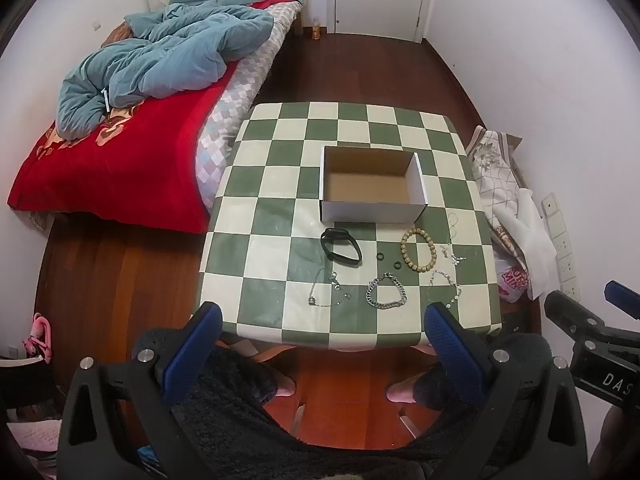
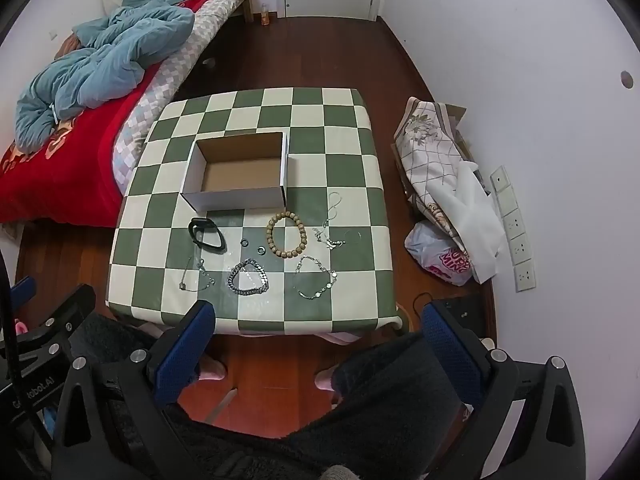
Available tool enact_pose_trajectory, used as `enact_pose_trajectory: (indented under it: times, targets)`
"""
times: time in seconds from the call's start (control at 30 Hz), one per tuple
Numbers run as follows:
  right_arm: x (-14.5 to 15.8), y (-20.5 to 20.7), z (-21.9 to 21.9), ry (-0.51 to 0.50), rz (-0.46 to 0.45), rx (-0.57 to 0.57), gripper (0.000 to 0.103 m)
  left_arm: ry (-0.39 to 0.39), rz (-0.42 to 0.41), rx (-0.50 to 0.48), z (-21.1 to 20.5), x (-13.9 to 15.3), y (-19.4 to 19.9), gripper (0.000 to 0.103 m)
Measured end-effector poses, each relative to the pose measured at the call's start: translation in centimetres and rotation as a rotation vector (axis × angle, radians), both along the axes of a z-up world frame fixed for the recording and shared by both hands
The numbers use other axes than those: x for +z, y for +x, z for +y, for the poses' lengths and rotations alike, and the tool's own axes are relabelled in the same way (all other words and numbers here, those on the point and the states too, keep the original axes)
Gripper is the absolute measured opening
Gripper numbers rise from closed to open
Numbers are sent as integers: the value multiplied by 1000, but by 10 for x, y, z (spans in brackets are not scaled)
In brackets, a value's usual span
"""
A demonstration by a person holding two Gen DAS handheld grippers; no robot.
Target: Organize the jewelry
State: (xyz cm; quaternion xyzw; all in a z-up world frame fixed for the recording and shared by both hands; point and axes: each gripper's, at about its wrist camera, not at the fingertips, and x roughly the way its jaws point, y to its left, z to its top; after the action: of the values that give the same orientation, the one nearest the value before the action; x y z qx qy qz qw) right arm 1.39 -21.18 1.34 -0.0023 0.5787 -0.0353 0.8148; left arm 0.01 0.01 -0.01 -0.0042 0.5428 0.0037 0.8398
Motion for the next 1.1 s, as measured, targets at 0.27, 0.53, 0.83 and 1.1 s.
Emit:
enact_pose_trajectory:
  times: [0.27, 0.53, 0.83, 1.1]
  targets:
    - [2, 0, -2, 2, 0, 2, 103, -5, -9, 0, -2, 1, 1, 103]
    - [5, 0, -1, -6, -2, 1, 103, -8, -13, -5, -5, 8, 1, 103]
    - [5, -4, 0, -3, -5, 1, 103, -9, -19, -5, -3, 11, 1, 103]
    - [16, -2, -4, -6, -10, 4, 103, -12, -31, -5, -2, 18, 1, 103]
